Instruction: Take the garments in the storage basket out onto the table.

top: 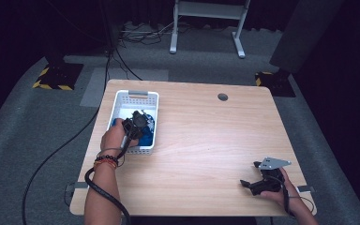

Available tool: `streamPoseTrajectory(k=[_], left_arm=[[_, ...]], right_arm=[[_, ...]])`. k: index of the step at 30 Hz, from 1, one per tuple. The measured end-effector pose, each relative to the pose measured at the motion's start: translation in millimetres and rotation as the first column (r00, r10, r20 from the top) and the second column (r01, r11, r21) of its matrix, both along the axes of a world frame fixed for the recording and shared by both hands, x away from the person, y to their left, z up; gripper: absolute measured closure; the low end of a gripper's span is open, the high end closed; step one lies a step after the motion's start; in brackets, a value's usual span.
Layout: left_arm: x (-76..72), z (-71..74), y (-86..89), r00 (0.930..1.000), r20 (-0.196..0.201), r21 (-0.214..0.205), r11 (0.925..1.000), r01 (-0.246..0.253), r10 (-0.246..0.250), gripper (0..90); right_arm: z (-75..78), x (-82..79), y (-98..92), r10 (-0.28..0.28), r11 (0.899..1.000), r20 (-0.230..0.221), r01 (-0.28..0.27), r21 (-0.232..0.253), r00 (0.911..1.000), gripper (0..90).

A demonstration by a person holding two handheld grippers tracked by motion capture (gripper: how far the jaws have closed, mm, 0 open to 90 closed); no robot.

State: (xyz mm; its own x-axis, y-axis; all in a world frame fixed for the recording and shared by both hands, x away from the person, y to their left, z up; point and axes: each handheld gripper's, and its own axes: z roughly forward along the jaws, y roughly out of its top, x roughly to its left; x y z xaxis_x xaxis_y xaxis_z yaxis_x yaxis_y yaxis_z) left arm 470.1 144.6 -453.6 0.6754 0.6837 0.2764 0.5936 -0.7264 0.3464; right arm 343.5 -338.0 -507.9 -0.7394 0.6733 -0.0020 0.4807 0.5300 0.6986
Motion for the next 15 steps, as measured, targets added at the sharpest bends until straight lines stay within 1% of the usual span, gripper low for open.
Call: streamPoseTrajectory(k=[1,3,4,5,6,7,8,9,10,13,15], left_arm=[[-1.1,0.5,0.1,0.9999,0.01,0.003,1.0,-0.003,0.003,78.4],[-3.4,2.1,2.6,0.9994,0.032,-0.017,0.9998,-0.011,0.011,78.9],[-3.4,2.1,2.6,0.9994,0.032,-0.017,0.9998,-0.011,0.011,79.1],[-6.3,3.5,6.0,0.9981,0.055,-0.039,0.9989,-0.026,0.028,79.3],[-7.9,4.3,8.3,0.9972,0.067,-0.053,0.9982,-0.03,0.033,79.3],[-7.9,4.3,8.3,0.9972,0.067,-0.053,0.9982,-0.03,0.033,79.5],[-11.9,5.8,12.4,0.9943,0.093,-0.086,0.9953,-0.044,0.052,79.7],[-13.8,7.1,15.2,0.9932,0.101,-0.102,0.9936,-0.049,0.059,79.8],[-16.0,7.9,17.5,0.9907,0.117,-0.122,0.9911,-0.054,0.068,79.9],[-21.6,10.2,24.1,0.9847,0.146,-0.174,0.9823,-0.069,0.095,80.1],[-24.9,11.3,28.2,0.9814,0.16,-0.2,0.9771,-0.074,0.107,80.1]], right_arm=[[0.0,0.0,0.0,0.0,1.0,0.0,0.0,0.0,1.0,0.3],[0.0,0.0,0.0,0.0,1.0,0.0,0.0,0.0,1.0,0.3],[0.0,0.0,0.0,0.0,1.0,0.0,0.0,0.0,1.0,0.3],[0.0,0.0,0.0,0.0,1.0,0.0,0.0,0.0,1.0,0.3],[0.0,0.0,0.0,0.0,1.0,0.0,0.0,0.0,1.0,0.3],[0.0,0.0,0.0,0.0,1.0,-0.001,0.0,0.0,1.0,0.3],[0.0,0.0,0.0,0.0,1.0,0.0,0.0,0.0,1.0,0.3],[0.0,0.0,0.0,0.0,1.0,0.0,0.0,0.0,1.0,0.3],[0.0,0.0,0.0,0.0,1.0,0.0,0.0,0.0,1.0,0.3],[0.0,0.2,0.0,0.001,1.0,0.0,-0.001,0.0,1.0,0.3],[0.0,0.2,0.2,0.001,1.0,0.001,-0.001,-0.001,1.0,0.3]])
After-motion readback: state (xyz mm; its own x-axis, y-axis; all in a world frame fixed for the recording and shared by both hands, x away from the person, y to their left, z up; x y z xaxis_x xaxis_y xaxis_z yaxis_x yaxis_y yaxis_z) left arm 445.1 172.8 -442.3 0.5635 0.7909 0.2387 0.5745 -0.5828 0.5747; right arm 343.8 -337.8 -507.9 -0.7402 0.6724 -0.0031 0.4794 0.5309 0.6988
